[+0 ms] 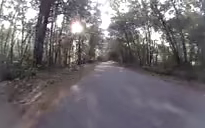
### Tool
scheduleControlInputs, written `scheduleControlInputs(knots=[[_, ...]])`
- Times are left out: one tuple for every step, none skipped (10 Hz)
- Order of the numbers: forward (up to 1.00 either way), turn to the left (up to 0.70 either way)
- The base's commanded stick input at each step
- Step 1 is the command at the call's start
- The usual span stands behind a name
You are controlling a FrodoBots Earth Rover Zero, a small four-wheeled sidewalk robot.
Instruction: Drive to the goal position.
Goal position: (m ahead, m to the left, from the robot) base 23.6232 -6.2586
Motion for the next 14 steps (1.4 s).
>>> scheduleControlInputs(knots=[[0.7,-0.01],[0.7,-0.01],[0.7,-0.01],[0.7,-0.01],[0.7,-0.01],[0.7,-0.01],[0.7,-0.01],[0.7,-0.01],[0.7,-0.01],[0.7,-0.01],[0.7,-0.01],[0.7,-0.01],[0.7,-0.01],[0.7,-0.01]])
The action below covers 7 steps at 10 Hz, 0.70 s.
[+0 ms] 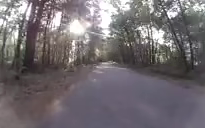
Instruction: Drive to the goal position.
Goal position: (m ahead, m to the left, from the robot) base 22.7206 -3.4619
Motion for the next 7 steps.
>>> scheduleControlInputs(knots=[[0.7,-0.01],[0.7,0.2],[0.7,0.3],[0.7,0.03],[0.7,0.0],[0.7,-0.01],[0.7,-0.01]])
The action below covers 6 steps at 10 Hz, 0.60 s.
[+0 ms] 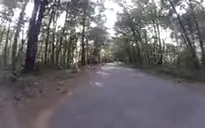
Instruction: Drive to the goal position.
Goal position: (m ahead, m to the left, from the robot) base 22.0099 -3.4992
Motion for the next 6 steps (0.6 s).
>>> scheduleControlInputs(knots=[[0.7,-0.01],[0.7,-0.01],[0.7,-0.01],[0.7,-0.01],[0.7,-0.01],[0.7,-0.01]])
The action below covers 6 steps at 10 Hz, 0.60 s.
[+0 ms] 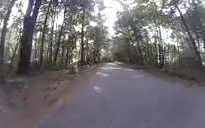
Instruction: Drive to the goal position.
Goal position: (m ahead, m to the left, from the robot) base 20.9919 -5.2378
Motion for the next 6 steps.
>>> scheduleControlInputs(knots=[[0.7,-0.01],[0.7,-0.01],[0.7,-0.01],[0.7,-0.01],[0.7,-0.01],[0.7,-0.01]])
